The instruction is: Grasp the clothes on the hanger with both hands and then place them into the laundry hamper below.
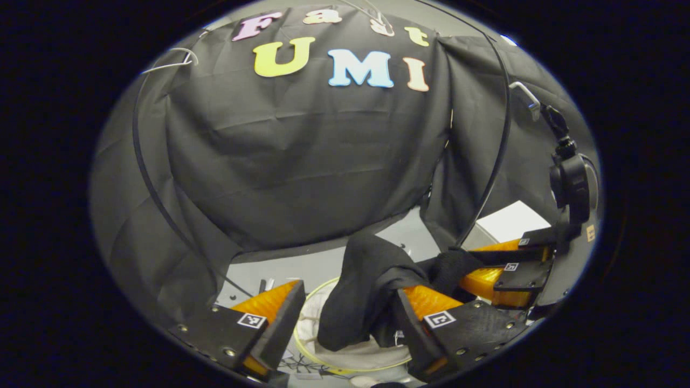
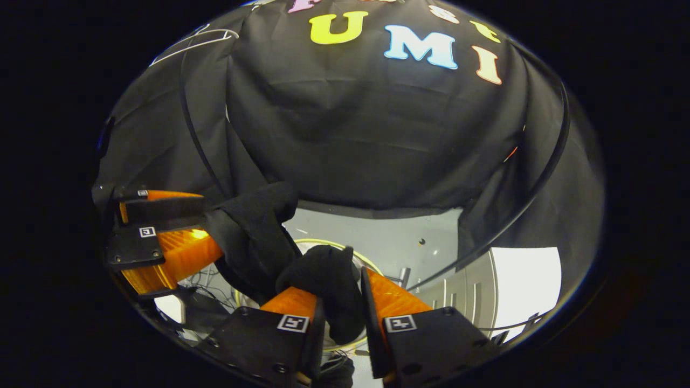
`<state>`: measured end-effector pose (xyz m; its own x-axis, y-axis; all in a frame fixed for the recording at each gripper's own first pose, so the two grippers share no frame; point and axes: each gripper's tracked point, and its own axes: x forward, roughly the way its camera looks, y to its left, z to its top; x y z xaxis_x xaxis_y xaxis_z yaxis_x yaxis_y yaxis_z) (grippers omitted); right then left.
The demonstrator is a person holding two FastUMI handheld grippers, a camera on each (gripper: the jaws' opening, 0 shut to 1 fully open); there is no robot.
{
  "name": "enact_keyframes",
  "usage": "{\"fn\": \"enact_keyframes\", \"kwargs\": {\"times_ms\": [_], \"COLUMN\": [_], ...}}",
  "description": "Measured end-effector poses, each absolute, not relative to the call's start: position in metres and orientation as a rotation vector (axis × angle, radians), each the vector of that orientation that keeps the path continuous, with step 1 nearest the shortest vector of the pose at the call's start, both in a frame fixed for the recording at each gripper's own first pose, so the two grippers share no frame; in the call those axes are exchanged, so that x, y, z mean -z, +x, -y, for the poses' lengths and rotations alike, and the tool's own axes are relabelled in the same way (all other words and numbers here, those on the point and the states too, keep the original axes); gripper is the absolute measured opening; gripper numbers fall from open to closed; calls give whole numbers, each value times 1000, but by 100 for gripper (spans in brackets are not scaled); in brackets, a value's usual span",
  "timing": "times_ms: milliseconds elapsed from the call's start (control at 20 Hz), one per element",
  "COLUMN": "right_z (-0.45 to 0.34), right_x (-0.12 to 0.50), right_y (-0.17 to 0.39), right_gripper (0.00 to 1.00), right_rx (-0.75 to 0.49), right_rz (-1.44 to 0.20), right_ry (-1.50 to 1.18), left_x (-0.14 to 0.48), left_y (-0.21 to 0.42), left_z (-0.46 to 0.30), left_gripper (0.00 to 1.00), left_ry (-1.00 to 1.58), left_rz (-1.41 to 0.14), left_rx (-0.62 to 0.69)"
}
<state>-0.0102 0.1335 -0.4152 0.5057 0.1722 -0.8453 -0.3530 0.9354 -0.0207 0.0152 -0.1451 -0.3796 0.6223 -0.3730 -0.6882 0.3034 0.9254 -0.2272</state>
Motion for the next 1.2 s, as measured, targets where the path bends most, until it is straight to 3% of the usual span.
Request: {"fn": "enact_keyframes", "kwargs": {"times_ms": [200, 600, 1200], "right_z": [-132, -134, -74], "right_x": [410, 349, 140], "right_y": [-17, -16, 23], "right_gripper": [98, 98, 98], "right_rx": [-341, -325, -199], "right_rz": [-1021, -904, -420], "right_ry": [-235, -209, -120], "left_x": [362, 294, 110], "left_y": [13, 27, 26], "left_z": [128, 71, -23], "left_gripper": [91, 91, 91], "left_ry": [-91, -88, -63], "left_rz": [-786, -667, -351], "left_rx": [379, 318, 140]}}
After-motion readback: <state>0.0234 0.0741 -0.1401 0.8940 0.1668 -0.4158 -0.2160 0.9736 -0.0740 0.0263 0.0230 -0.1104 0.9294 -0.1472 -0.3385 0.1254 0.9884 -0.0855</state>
